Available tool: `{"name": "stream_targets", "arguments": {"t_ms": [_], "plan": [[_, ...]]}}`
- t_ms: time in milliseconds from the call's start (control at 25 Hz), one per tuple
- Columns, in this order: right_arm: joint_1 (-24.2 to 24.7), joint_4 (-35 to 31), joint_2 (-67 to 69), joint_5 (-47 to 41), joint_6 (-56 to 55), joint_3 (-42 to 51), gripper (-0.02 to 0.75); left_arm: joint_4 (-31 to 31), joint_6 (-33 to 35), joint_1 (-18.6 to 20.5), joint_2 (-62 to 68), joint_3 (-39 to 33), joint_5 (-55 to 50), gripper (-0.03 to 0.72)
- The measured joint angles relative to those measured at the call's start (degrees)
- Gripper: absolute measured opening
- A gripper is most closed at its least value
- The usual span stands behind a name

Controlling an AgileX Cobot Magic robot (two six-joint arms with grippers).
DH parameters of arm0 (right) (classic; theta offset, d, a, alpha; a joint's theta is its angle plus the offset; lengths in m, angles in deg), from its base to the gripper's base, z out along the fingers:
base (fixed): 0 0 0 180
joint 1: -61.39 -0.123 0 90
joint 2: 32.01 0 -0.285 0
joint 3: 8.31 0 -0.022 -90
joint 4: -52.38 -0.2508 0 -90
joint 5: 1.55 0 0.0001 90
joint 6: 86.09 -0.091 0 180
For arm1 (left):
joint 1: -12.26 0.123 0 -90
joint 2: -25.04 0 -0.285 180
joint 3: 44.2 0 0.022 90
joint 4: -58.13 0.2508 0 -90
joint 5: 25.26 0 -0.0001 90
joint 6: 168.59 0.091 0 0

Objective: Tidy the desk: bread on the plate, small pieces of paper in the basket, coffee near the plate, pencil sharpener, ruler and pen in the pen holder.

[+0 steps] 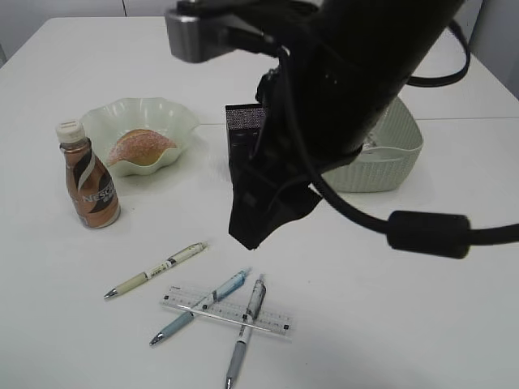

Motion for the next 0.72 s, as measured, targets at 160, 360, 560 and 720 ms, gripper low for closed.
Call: {"name": "stream_targets", "arguments": {"t_ms": [160,360,560,720], "plan": [[0.00,0.61,4.27,0.00,0.00,0.11,0.475,0.72,0.00,0.00,0.00,0.00,0.00,0.442],[0.00,1.12,9.99,0.22,-0.24,0.11,0.480,1.55,0.00,0.00,0.00,0.00,0.00,0.442],[0.00,1.25,14.12,0.51,-0.62,0.11,0.480,2.33,0.00,0.00,0.00,0.00,0.00,0.442],[0.00,0.62,15.15,0.81,-0.62,0.11,0.480,2.67,0.00,0.00,-0.04,0.00,0.00,0.442]]}}
